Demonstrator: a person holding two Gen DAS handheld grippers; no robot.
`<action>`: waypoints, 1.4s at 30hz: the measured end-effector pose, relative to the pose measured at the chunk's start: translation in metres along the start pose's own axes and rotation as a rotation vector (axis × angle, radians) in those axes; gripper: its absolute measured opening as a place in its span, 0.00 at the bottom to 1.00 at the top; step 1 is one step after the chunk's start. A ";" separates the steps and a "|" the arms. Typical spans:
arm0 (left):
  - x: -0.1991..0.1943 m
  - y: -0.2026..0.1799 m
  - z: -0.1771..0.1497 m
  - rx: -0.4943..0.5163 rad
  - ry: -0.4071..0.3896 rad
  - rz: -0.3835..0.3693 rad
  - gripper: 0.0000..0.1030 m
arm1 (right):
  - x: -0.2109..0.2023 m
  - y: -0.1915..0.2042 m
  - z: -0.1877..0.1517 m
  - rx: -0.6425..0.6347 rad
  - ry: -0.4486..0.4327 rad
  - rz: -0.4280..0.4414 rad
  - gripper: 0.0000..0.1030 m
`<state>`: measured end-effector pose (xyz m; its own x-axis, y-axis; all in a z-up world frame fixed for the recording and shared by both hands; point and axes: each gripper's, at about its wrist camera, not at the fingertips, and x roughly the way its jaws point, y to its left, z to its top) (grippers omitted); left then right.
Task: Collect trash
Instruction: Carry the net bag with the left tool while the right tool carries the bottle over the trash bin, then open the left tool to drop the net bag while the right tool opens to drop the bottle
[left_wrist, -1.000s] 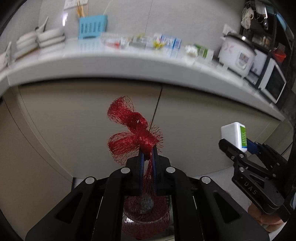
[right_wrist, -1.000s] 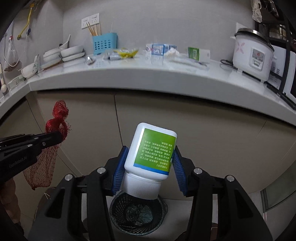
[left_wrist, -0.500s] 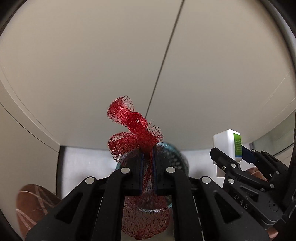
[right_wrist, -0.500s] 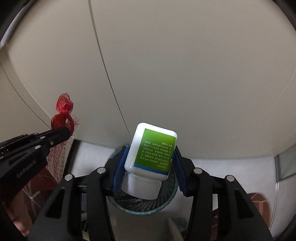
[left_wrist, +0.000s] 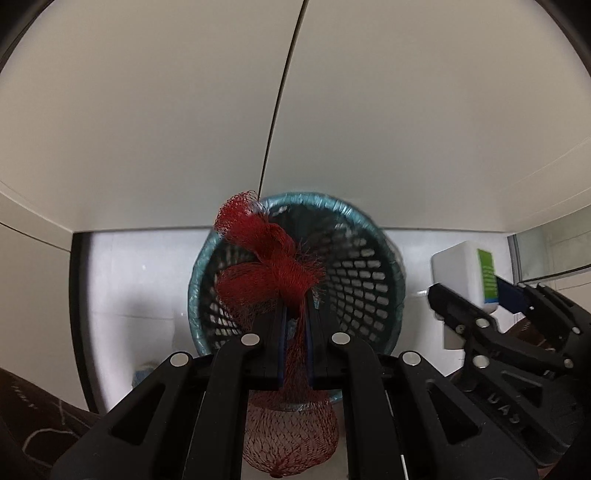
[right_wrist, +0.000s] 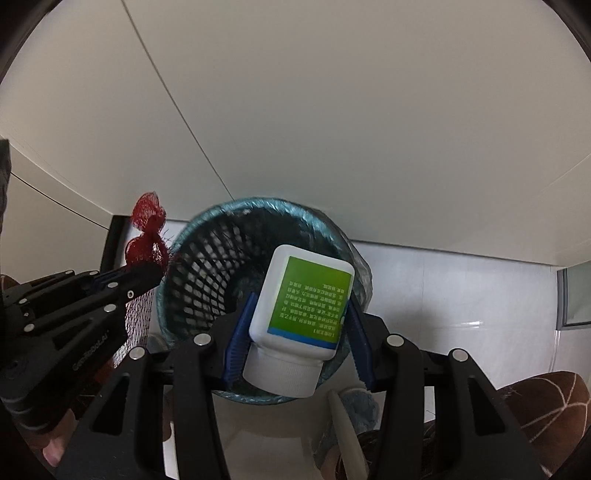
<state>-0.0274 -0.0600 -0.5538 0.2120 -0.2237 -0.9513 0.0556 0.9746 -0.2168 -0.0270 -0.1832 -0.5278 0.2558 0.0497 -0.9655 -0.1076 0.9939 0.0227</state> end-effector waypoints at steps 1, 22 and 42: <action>0.000 -0.002 0.000 -0.003 0.005 -0.006 0.07 | 0.002 0.001 0.000 0.001 0.008 0.004 0.44; 0.012 0.005 -0.001 -0.048 0.012 0.023 0.50 | 0.015 -0.017 -0.002 0.038 0.034 0.043 0.44; -0.011 0.034 0.003 -0.097 -0.042 0.152 0.94 | 0.027 -0.003 0.004 -0.020 0.052 0.108 0.52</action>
<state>-0.0252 -0.0244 -0.5505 0.2510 -0.0723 -0.9653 -0.0738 0.9929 -0.0936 -0.0157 -0.1841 -0.5525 0.1918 0.1510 -0.9697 -0.1509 0.9809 0.1229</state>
